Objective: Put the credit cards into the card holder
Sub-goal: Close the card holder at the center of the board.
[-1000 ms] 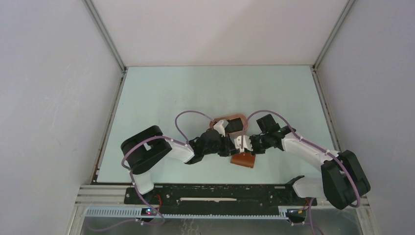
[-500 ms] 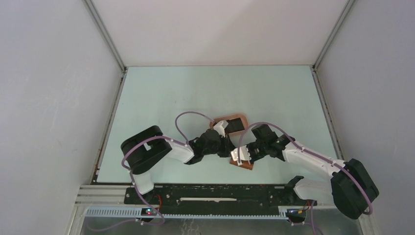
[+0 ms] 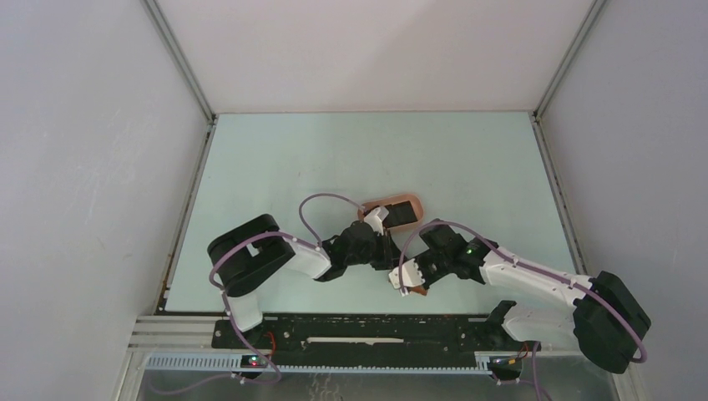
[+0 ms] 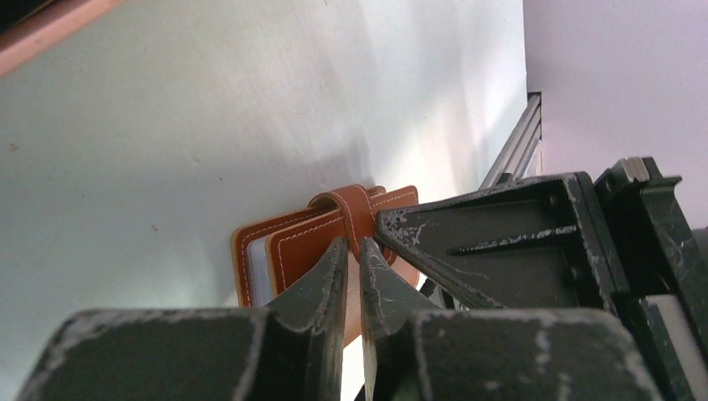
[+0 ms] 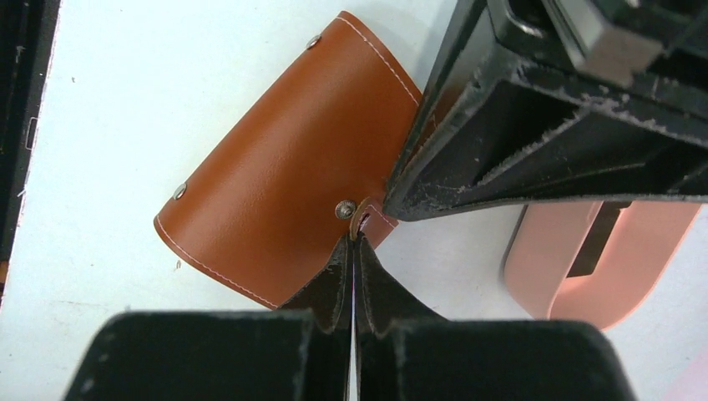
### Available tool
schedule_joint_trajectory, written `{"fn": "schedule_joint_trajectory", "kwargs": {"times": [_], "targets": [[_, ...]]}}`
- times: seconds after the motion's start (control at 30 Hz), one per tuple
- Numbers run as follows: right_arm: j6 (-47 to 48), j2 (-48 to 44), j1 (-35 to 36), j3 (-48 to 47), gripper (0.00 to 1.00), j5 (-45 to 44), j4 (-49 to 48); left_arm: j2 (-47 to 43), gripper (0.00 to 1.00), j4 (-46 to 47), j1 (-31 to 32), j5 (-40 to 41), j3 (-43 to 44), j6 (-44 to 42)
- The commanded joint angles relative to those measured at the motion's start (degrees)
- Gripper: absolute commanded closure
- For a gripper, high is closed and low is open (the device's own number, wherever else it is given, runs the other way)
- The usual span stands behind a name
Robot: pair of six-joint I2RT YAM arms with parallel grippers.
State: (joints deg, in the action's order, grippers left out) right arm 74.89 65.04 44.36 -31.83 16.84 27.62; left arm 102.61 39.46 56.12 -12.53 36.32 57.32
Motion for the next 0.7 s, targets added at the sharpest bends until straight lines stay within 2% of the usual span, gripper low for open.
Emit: {"fn": "schedule_joint_trajectory", "kwargs": {"times": [0.0,0.67], "targets": [[-2.2,-0.1,4.7,0.9,1.0,-0.9,1.9,1.5,0.85,0.5,0.1,-0.6,-1.6,1.9],[-5.7,-0.4,13.8,1.4,1.0,-7.1,3.2,2.9,0.91,0.9,0.1,1.1,-3.2,3.5]]}}
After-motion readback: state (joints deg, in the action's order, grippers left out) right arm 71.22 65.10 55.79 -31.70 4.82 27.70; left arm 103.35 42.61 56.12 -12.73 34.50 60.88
